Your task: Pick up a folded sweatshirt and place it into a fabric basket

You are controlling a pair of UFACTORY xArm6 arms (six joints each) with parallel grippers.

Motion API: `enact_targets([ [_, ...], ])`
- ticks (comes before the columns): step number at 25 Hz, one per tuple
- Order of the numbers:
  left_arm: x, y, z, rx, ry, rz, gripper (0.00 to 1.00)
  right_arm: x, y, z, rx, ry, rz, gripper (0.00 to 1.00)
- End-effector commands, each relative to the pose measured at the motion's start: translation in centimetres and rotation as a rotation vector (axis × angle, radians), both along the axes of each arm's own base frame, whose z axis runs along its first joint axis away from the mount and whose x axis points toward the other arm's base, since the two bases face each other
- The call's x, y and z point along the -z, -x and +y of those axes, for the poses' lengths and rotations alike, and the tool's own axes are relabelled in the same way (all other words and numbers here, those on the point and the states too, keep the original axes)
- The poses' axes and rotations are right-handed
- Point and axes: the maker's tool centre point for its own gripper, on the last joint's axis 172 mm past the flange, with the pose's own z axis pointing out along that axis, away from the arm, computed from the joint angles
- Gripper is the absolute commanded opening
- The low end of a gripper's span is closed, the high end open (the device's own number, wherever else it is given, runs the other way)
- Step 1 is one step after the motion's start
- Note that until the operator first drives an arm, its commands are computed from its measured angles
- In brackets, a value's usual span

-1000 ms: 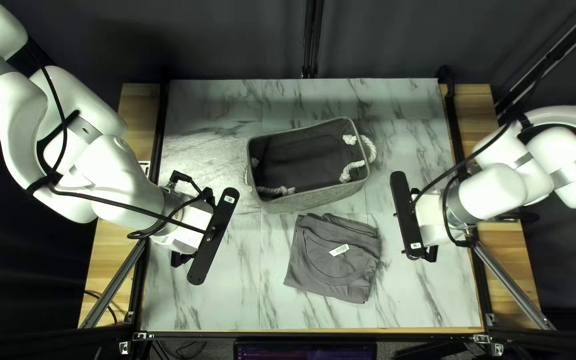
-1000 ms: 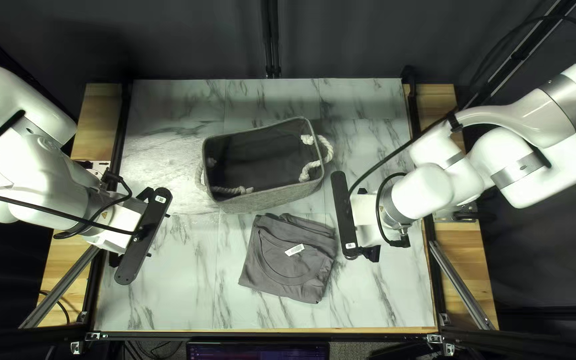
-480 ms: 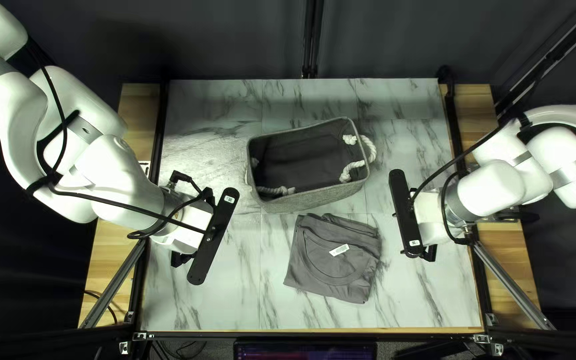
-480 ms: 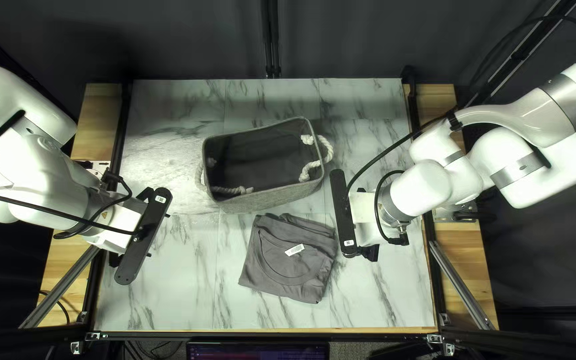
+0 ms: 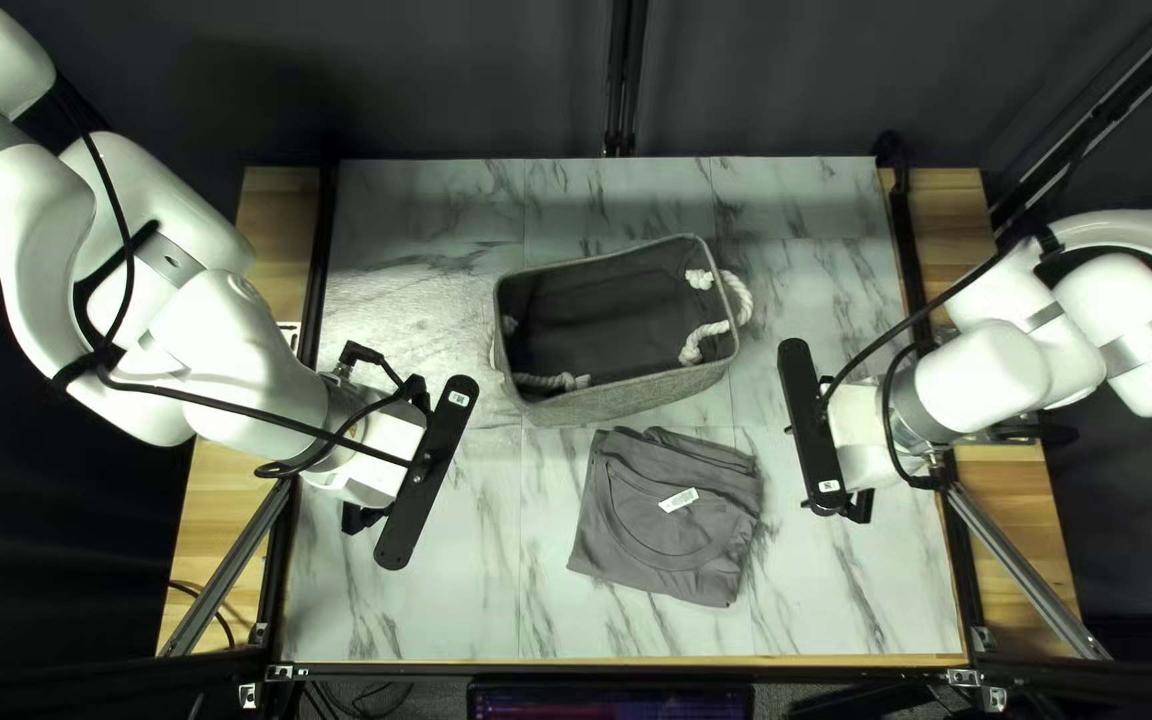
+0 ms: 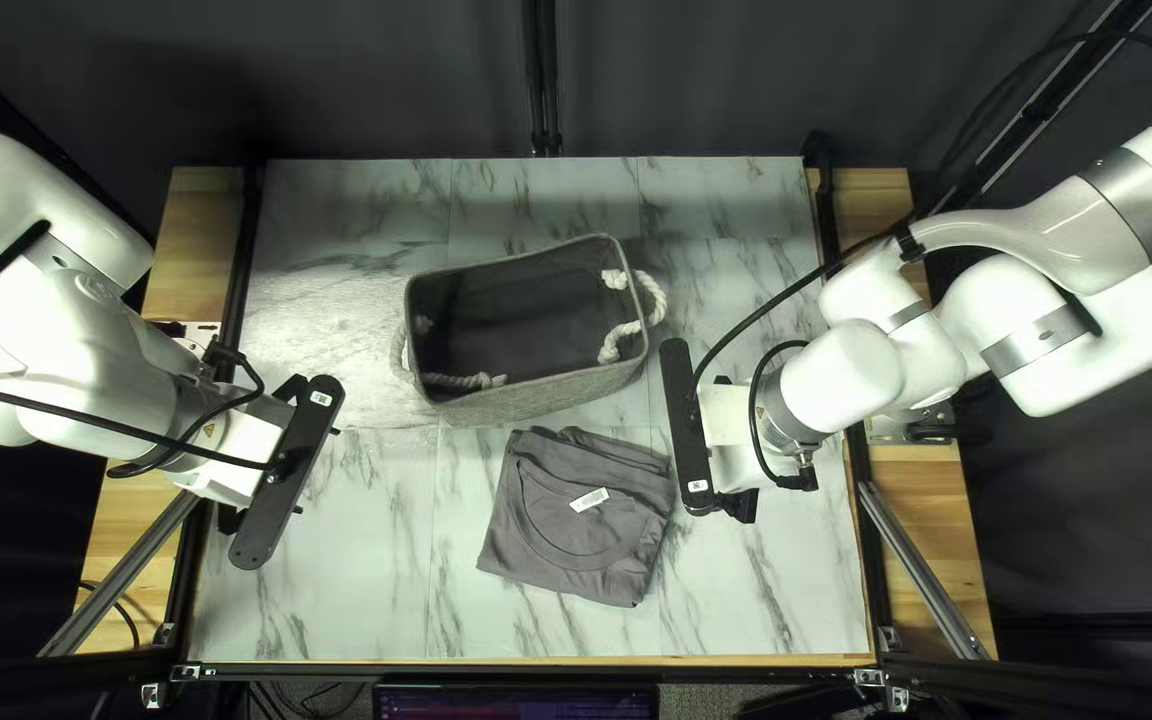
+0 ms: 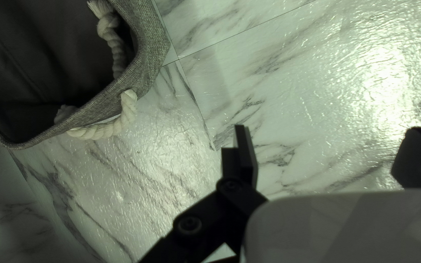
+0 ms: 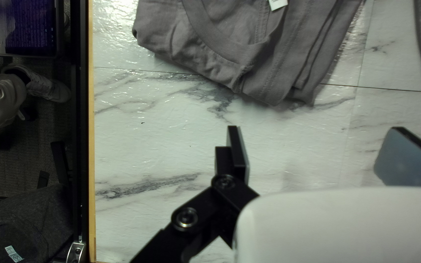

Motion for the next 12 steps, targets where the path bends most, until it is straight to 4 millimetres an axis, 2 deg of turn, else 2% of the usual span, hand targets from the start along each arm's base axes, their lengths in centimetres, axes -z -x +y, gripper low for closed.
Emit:
enact_targets([
  [1, 0.8, 0.3, 0.0, -0.025, 0.003, 0.020, 1.00, 1.3, -0.7, -0.1, -0.001, -0.012, 0.012, 1.00],
  [3, 1.5, -0.2, 0.1, -0.029, 0.007, 0.038, 1.00, 2.1, -1.6, 0.0, 0.002, -0.020, 0.028, 1.00],
  [4, 2.2, -1.1, 0.3, -0.018, 0.005, 0.049, 1.00, 2.5, -1.6, -0.1, 0.004, -0.024, 0.031, 1.00],
  [8, 5.4, -4.6, 0.8, 0.080, -0.020, 0.074, 1.00, 3.8, -0.6, -0.5, -0.006, -0.039, 0.021, 1.00],
  [12, 5.8, -6.7, 0.5, 0.161, -0.014, 0.057, 1.00, 4.3, -0.3, -0.4, -0.012, -0.063, 0.016, 1.00],
])
